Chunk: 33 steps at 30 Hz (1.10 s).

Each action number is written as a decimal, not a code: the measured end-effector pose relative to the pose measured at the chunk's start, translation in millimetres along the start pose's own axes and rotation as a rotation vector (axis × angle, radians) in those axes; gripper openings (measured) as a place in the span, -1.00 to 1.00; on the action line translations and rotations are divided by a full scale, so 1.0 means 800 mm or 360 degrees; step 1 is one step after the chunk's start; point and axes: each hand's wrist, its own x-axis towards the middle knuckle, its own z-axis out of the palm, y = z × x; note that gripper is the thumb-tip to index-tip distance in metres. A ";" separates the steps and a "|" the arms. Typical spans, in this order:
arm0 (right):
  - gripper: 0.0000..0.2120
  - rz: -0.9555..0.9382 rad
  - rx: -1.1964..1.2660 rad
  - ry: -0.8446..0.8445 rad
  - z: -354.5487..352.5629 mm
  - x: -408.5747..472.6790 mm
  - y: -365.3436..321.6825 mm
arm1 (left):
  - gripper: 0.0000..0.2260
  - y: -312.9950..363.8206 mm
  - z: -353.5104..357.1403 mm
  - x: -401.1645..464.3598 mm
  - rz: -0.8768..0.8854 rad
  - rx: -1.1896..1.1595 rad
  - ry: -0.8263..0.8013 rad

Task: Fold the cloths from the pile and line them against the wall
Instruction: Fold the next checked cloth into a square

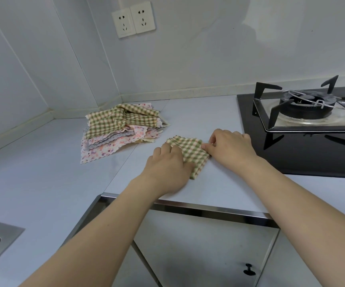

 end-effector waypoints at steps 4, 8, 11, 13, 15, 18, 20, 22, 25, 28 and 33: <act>-0.71 -0.0038 -0.0050 0.0007 0.002 -0.001 -0.004 | -0.41 -0.004 -0.003 -0.003 0.0018 0.0039 -0.0074; -0.81 -0.0050 0.0517 -0.0024 -0.002 0.000 -0.005 | -0.42 -0.008 -0.015 0.001 0.0053 0.0049 -0.0230; -0.91 -0.0052 0.1117 0.0049 -0.005 0.001 -0.006 | -0.58 -0.027 -0.034 0.019 -0.0048 -0.0530 -0.0020; -0.86 -0.0097 0.1366 0.0122 -0.004 0.002 -0.008 | -0.62 -0.041 -0.036 0.041 -0.0235 -0.0861 0.0181; -0.80 -0.0189 0.1417 0.0212 -0.003 0.003 -0.010 | -0.47 -0.043 -0.034 0.061 -0.0383 -0.1205 0.0053; -0.72 -0.0332 0.1447 0.0321 -0.004 0.003 -0.010 | -0.44 -0.037 -0.029 0.087 -0.0467 -0.1642 -0.0187; -0.67 -0.0346 0.1536 0.0347 -0.003 0.004 -0.012 | -0.56 -0.037 -0.029 0.098 -0.0426 -0.1804 -0.0288; -0.66 -0.0324 0.1642 0.0366 -0.004 0.004 -0.016 | -0.65 -0.036 -0.029 0.099 -0.0337 -0.1858 -0.0326; -0.67 -0.0254 0.1679 0.0476 -0.008 0.003 -0.019 | -0.70 -0.035 -0.012 0.097 -0.0158 -0.1862 -0.0064; -0.66 0.0060 0.1896 0.0584 -0.012 0.004 -0.026 | -0.66 -0.032 0.005 0.089 0.0162 -0.1690 0.0420; -0.77 0.0735 0.2491 0.0152 -0.012 0.006 -0.033 | -0.77 -0.014 0.008 0.075 0.0261 -0.1546 0.0794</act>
